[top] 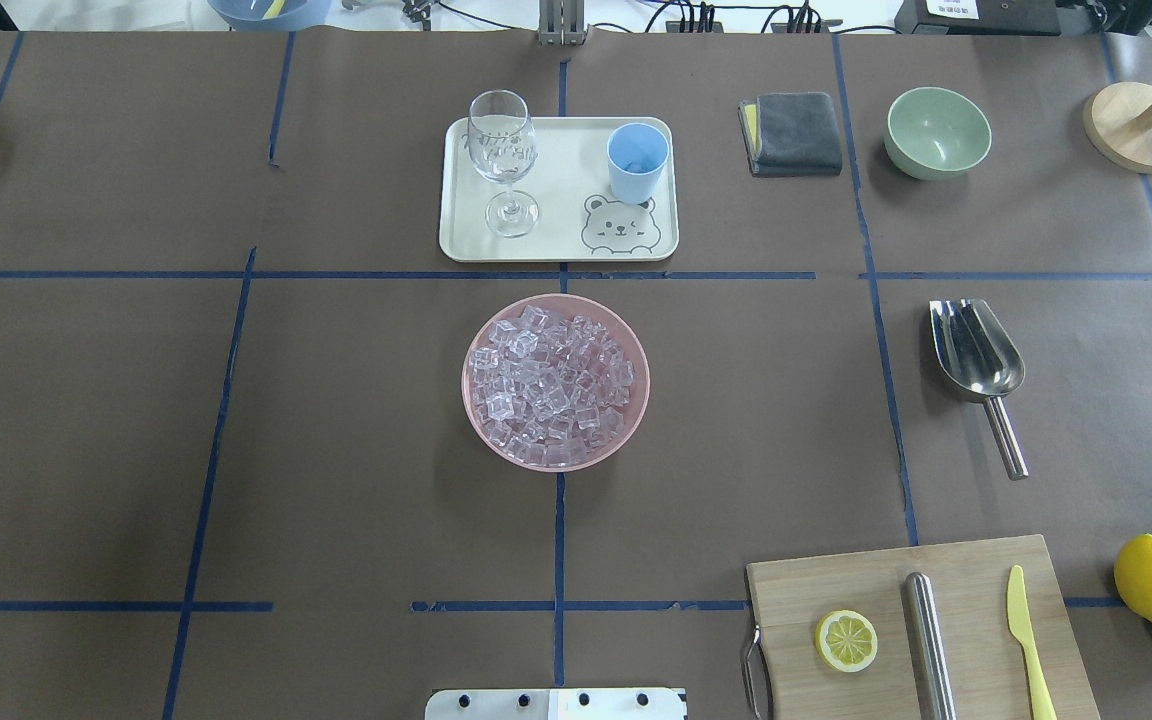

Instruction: Put ice in cup with scoop

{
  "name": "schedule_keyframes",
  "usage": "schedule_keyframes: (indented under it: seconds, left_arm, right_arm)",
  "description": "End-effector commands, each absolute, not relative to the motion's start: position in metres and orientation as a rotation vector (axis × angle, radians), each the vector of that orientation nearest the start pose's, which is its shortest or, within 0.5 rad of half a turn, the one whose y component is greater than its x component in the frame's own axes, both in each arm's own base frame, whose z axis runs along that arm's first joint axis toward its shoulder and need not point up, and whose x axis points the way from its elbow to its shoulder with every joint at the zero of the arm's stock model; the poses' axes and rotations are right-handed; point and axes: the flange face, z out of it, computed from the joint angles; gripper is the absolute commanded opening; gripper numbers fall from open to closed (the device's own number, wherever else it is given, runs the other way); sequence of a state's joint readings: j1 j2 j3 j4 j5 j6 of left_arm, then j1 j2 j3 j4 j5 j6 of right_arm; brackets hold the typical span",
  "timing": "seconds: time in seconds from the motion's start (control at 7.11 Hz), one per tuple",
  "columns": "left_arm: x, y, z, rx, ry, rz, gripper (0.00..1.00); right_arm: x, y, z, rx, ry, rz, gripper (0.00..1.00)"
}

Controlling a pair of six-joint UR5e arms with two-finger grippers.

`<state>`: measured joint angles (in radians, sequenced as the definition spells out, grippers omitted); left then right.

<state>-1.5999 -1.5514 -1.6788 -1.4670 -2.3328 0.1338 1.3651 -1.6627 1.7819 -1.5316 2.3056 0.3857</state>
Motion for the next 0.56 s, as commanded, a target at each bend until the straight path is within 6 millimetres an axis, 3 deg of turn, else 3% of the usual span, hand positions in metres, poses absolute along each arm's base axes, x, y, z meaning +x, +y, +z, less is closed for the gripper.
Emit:
schedule_keyframes:
  seconds: [0.0, 0.42]
  left_arm:
    - [-0.078, -0.482, 0.624, 0.053, 0.764, 0.096, 1.0]
    - [-0.078, -0.479, 0.629, 0.046, 0.766, 0.095, 1.0]
  right_arm:
    - [-0.03, -0.465, 0.594, -0.068, -0.754, 0.109, 1.0]
    - [-0.006, -0.463, 0.599, -0.063, -0.753, 0.158, 1.0]
